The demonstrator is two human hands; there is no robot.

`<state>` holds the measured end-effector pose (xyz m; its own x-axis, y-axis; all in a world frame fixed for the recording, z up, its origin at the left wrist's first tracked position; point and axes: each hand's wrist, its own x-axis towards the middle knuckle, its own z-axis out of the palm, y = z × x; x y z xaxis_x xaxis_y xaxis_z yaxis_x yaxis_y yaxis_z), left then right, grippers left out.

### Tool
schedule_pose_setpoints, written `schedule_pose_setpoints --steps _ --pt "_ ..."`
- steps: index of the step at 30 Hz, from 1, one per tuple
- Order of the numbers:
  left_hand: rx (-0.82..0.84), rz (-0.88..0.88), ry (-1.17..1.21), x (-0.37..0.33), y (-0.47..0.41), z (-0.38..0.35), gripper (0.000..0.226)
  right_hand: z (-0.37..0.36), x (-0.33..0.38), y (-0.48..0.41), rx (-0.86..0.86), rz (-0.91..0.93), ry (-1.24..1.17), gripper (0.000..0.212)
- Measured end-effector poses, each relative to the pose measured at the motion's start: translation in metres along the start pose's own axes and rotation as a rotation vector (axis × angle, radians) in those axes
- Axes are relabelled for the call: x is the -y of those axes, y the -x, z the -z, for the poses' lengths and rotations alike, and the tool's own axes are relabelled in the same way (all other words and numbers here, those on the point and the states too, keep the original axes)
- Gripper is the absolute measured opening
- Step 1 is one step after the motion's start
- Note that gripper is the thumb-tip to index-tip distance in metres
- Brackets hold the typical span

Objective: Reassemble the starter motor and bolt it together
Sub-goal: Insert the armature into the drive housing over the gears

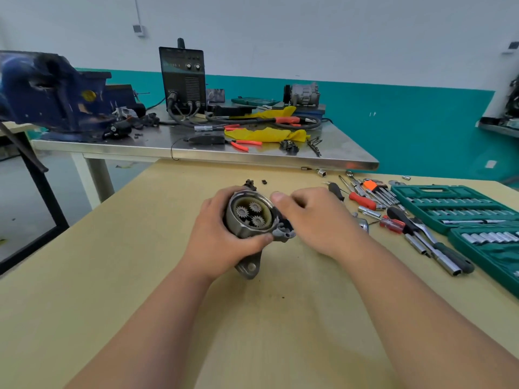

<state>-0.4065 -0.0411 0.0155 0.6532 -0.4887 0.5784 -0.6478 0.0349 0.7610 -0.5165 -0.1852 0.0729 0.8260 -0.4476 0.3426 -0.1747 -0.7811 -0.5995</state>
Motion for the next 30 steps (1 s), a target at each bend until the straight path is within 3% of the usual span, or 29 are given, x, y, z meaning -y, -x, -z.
schedule_pose_setpoints --steps 6,10,15,19,22,25,28,30 --pt "0.029 -0.047 -0.121 0.005 0.003 -0.004 0.072 -0.002 0.001 -0.010 0.316 -0.033 0.216 0.046" --pt "0.068 -0.056 -0.132 0.005 0.000 -0.005 0.073 -0.010 -0.005 -0.008 0.184 -0.104 0.101 0.050" --pt "0.090 -0.063 -0.241 0.009 -0.002 -0.002 0.080 -0.009 0.001 -0.006 -0.210 0.006 0.197 0.046" --pt "0.022 0.033 -0.128 0.013 -0.001 0.003 0.072 0.002 0.001 -0.016 -0.197 0.041 0.153 0.043" --pt "-0.055 0.138 0.111 0.015 -0.004 0.011 0.067 0.003 -0.016 -0.017 -0.216 -0.055 -0.164 0.037" --pt "-0.131 0.257 0.316 0.020 -0.010 0.016 0.063 -0.011 -0.034 -0.015 -0.111 -0.261 -0.480 0.023" --pt "-0.209 0.346 0.530 0.022 -0.014 0.024 0.065 -0.030 -0.034 -0.017 -0.046 -0.514 -1.267 0.015" --pt "-0.256 0.367 0.660 0.023 -0.019 0.033 0.070 -0.038 -0.026 -0.021 -0.005 -0.589 -1.555 0.012"
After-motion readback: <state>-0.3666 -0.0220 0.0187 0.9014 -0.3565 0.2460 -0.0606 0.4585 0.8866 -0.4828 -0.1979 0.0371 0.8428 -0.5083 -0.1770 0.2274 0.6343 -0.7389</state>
